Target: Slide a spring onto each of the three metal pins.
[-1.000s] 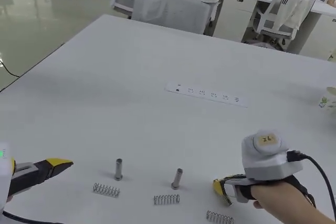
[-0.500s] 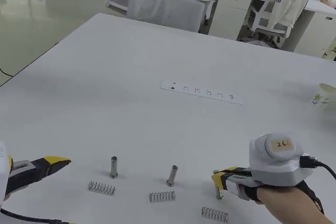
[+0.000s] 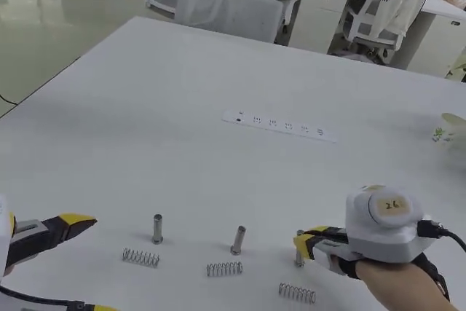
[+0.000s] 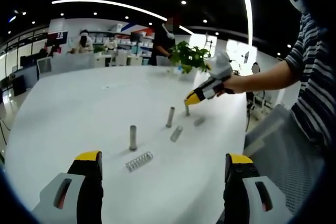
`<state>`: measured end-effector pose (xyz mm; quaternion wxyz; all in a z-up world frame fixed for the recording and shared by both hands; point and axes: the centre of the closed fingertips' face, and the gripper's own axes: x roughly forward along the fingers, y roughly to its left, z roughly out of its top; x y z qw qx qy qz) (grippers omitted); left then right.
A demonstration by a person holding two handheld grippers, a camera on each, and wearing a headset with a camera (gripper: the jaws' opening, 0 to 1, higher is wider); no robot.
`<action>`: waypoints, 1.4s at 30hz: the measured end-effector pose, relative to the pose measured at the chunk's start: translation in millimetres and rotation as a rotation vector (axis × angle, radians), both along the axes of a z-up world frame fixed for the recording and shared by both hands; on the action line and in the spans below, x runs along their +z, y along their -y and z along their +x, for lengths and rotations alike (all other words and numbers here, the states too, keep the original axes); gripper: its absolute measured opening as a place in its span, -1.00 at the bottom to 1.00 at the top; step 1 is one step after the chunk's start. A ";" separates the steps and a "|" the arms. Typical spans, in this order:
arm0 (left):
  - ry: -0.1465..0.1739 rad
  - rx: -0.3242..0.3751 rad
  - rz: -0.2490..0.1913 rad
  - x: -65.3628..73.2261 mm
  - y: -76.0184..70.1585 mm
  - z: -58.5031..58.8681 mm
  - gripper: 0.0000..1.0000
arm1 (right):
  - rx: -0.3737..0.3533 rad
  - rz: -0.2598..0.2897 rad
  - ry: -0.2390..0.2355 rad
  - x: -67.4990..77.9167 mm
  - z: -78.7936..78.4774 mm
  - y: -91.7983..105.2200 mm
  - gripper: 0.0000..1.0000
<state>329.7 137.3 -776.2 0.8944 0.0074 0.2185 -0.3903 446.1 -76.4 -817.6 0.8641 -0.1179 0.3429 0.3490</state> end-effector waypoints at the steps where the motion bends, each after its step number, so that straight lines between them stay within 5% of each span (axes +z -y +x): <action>1: 0.000 0.001 0.000 -0.1 -0.2 0.2 0.88 | 0.001 0.001 0.004 0.6 -0.7 -0.4 -0.90; 9: 0.001 0.000 0.000 -0.3 -0.2 0.0 0.88 | 0.015 -0.001 0.042 2.5 -8.7 2.4 -0.89; 27: 0.009 0.004 -0.008 3.2 -0.2 2.0 0.88 | 0.003 0.023 0.014 0.5 -16.2 5.2 -0.70; 42: 0.006 0.007 -0.014 2.5 -0.3 1.8 0.89 | 0.003 0.060 0.050 13.8 -15.5 5.9 -0.61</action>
